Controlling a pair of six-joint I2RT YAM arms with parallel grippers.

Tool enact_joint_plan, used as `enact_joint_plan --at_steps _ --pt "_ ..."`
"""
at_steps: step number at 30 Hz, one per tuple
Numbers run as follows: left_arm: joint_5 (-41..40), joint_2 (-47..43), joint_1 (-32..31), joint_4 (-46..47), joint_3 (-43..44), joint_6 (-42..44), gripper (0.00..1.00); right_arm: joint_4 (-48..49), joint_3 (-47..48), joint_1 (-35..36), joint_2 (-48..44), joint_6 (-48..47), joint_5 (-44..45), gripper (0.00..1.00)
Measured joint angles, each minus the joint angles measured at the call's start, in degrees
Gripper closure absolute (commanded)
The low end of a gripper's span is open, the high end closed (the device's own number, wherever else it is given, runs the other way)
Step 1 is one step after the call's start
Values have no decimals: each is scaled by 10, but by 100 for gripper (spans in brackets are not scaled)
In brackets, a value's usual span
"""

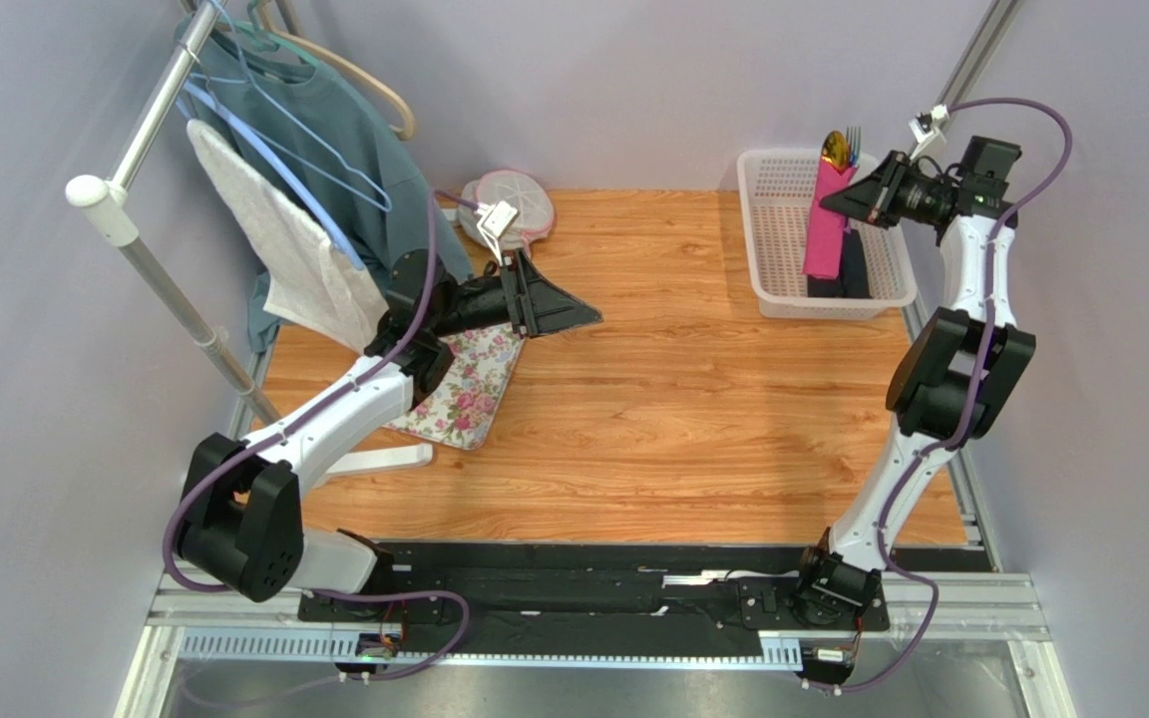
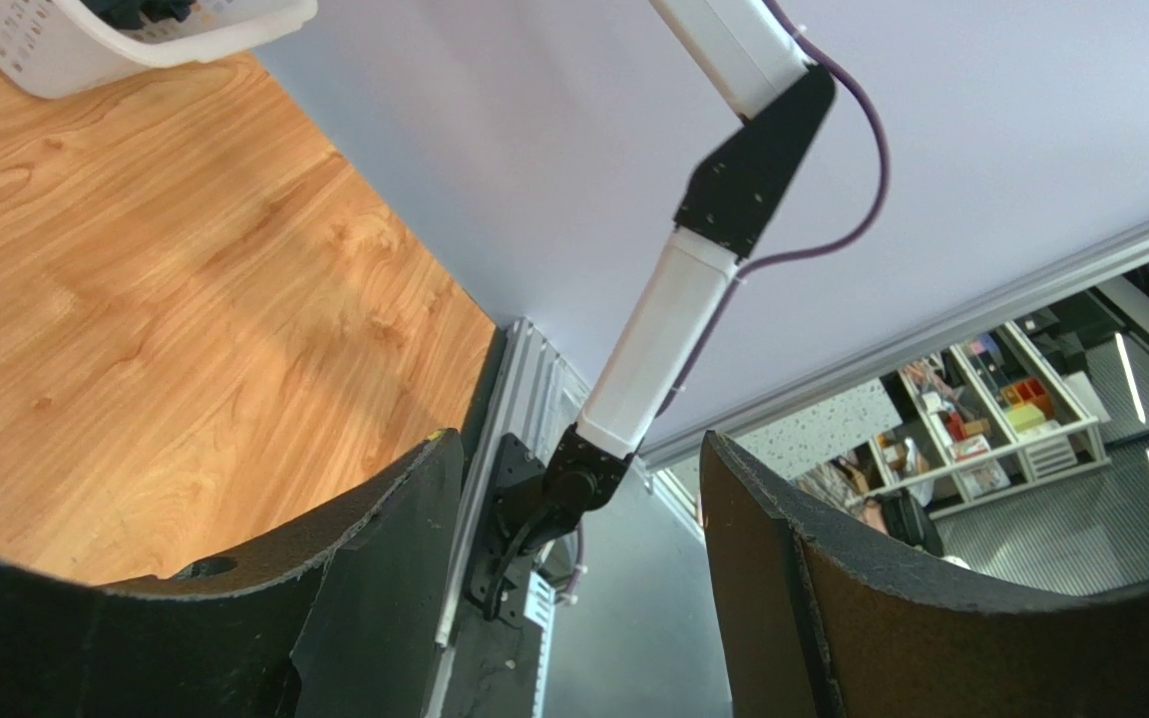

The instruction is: Place the utensils on the paper napkin and roll it up

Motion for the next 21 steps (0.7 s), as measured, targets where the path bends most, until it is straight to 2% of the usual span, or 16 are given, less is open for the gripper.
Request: enact_joint_plan --at_steps 10,21 --pt "-1 0 7 11 -23 -13 32 59 138 12 148 14 24 100" --pt "-5 0 18 12 -39 -22 32 76 147 43 219 -4 52 100"
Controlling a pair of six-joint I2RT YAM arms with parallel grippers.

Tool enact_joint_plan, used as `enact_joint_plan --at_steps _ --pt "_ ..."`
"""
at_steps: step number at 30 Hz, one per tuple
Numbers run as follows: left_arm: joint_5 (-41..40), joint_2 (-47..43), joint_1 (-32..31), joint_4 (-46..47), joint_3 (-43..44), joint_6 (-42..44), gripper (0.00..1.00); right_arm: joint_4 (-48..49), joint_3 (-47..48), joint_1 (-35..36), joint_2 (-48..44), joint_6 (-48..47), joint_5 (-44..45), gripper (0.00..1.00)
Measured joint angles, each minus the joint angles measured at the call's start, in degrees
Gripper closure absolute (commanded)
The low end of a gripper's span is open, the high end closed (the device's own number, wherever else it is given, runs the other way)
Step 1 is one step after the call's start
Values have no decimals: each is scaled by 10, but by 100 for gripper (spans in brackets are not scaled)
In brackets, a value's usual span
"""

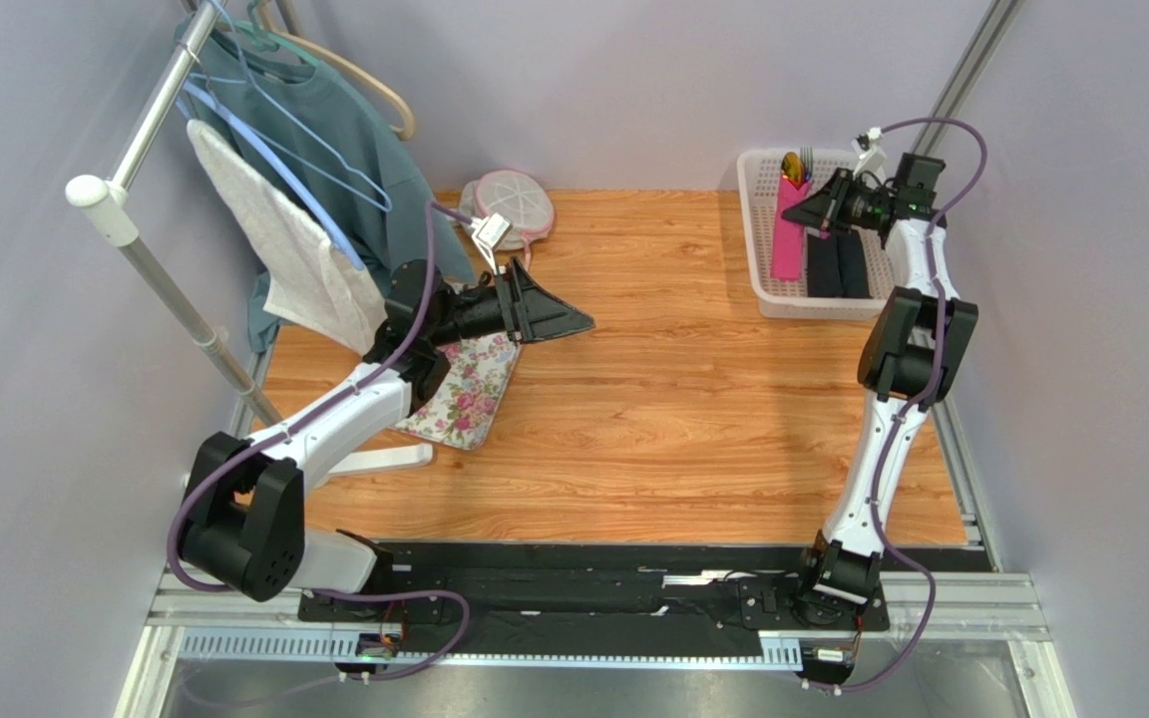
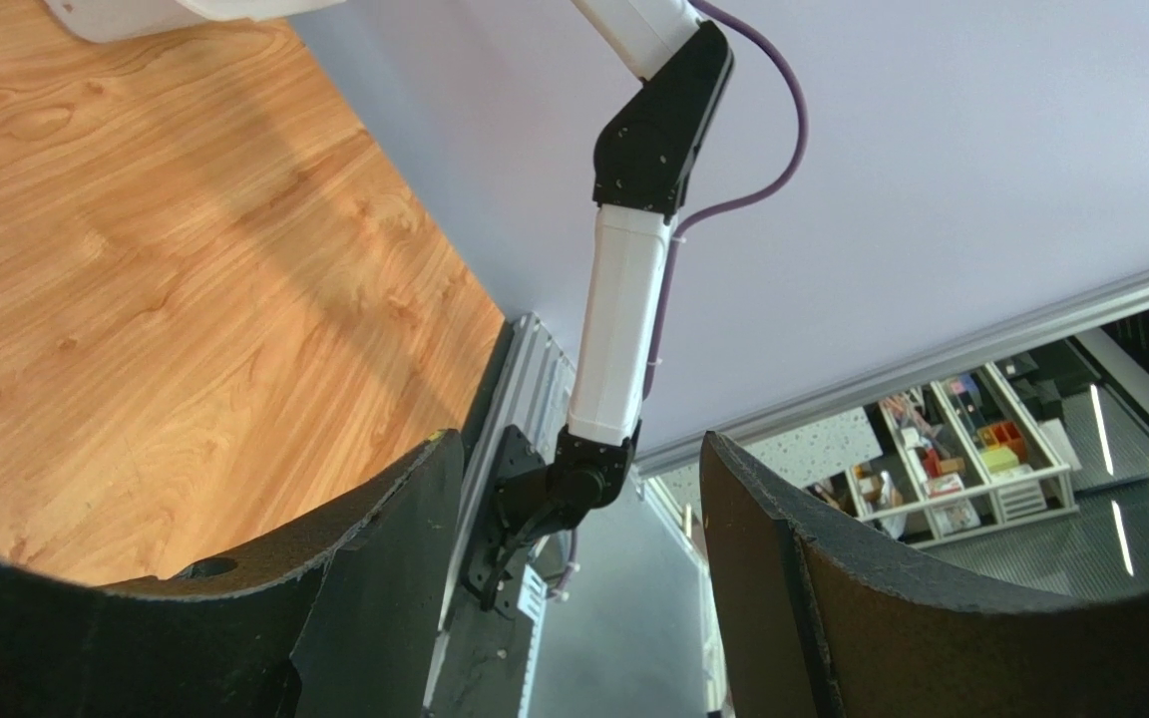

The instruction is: Place the utensils on the paper napkin and roll it up

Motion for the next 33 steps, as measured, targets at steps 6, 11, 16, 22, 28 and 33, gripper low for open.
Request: enact_joint_plan --at_steps 6,11,16,22,28,33 --pt "0 0 3 0 -8 -1 32 -5 0 11 22 -29 10 100" --pt "0 3 6 0 -8 -3 32 -27 11 14 48 -41 21 100" --pt "0 9 7 0 -8 -5 32 -76 93 14 104 -34 36 100" --pt "-1 11 11 0 -8 -7 32 -104 105 17 110 -10 51 100" --pt "-1 11 14 -2 -12 -8 32 -111 105 23 112 10 81 100" --pt "-1 11 18 -5 -13 -12 32 -110 105 25 124 37 104 100"
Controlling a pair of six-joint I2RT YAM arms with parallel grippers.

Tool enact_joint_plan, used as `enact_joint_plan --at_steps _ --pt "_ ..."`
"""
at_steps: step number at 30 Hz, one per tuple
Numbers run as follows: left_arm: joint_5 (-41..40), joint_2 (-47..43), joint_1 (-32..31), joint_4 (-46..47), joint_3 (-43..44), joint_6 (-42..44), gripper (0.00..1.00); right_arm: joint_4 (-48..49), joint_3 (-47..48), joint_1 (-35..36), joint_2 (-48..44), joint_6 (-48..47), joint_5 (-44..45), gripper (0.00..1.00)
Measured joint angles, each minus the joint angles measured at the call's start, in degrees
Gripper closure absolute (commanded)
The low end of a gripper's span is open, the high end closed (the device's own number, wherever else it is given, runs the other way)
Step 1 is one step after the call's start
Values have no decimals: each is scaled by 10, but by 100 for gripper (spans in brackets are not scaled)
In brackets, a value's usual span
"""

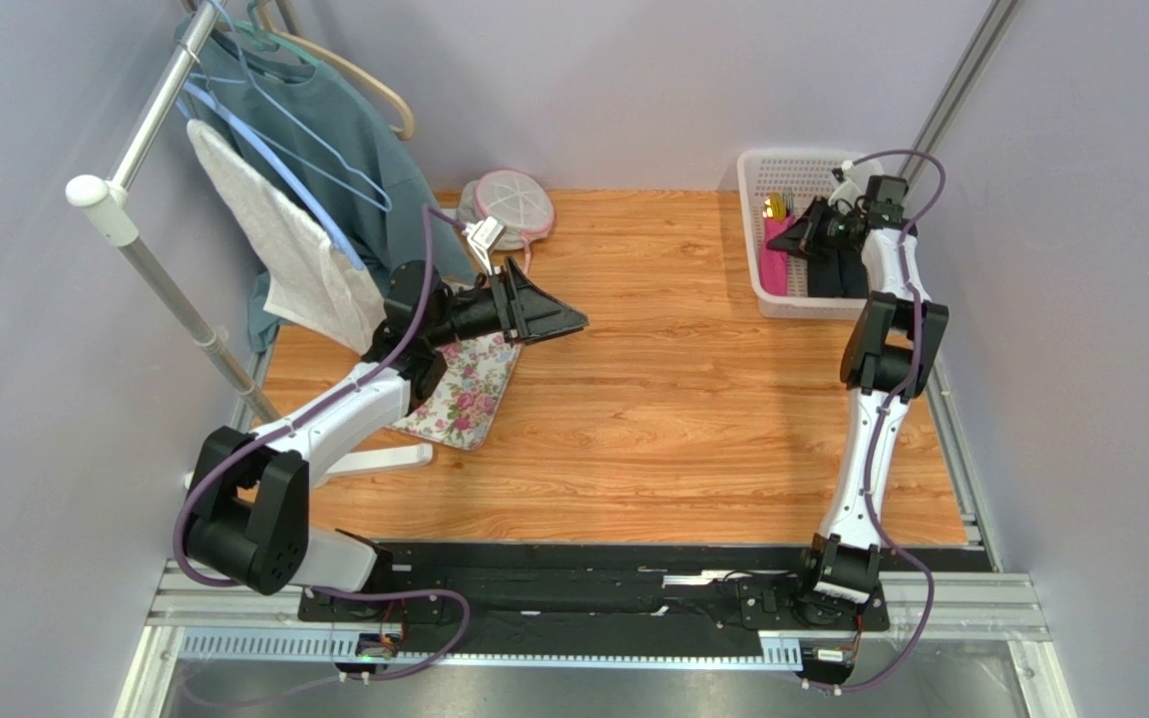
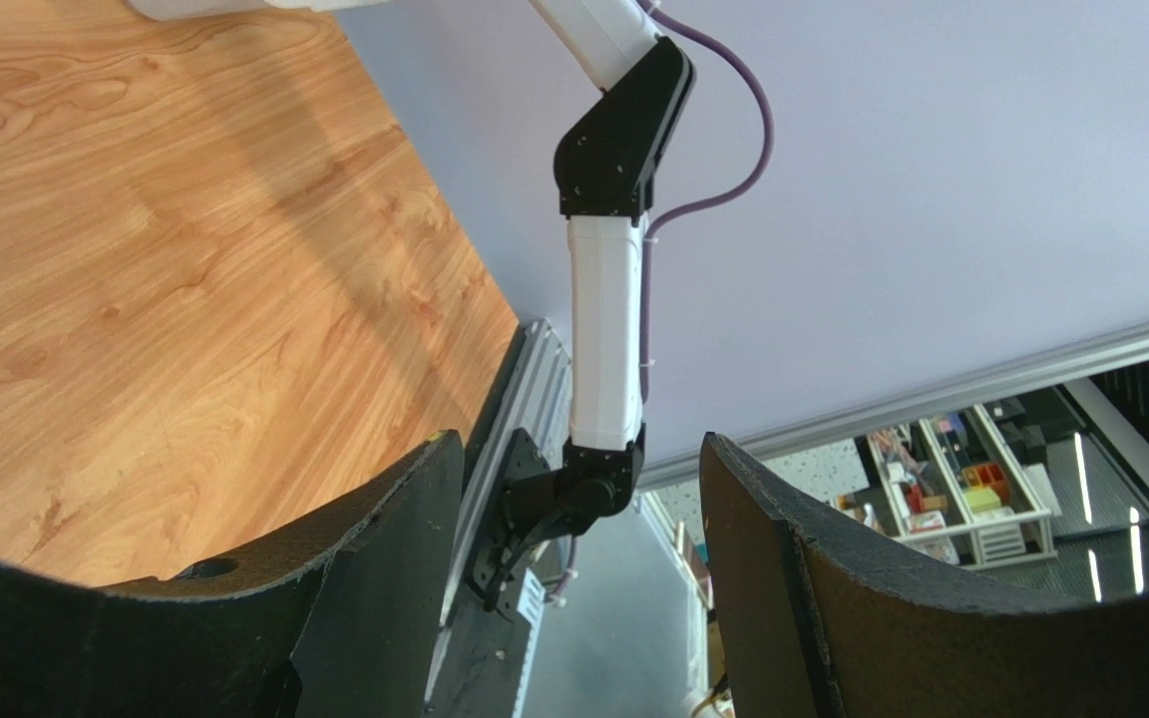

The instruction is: Place the utensils on the paper napkin and roll it up

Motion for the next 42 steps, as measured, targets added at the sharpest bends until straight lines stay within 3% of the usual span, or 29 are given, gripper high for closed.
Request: enact_joint_plan --at_steps 2,5,6,9,18,20,32,42 --pt "-1 0 1 0 0 -2 32 1 0 0 4 10 6 99" --pt "-1 0 1 0 0 -3 32 0 0 0 5 19 13 87" --pt "-2 0 2 0 0 -3 32 0 0 0 5 21 17 76" --pt "-3 2 2 -2 0 -3 32 -1 0 1 6 21 44 59" --pt "-5 8 3 -9 0 -3 32 11 0 3 4 34 62 35" --pt "-5 8 3 -10 0 -3 32 10 -1 4 2 37 63 26" --pt "-9 12 3 -14 0 -3 32 15 -25 14 -26 38 97 13" --pt "-14 14 6 -34 0 -1 32 11 -38 8 -49 3 173 7"
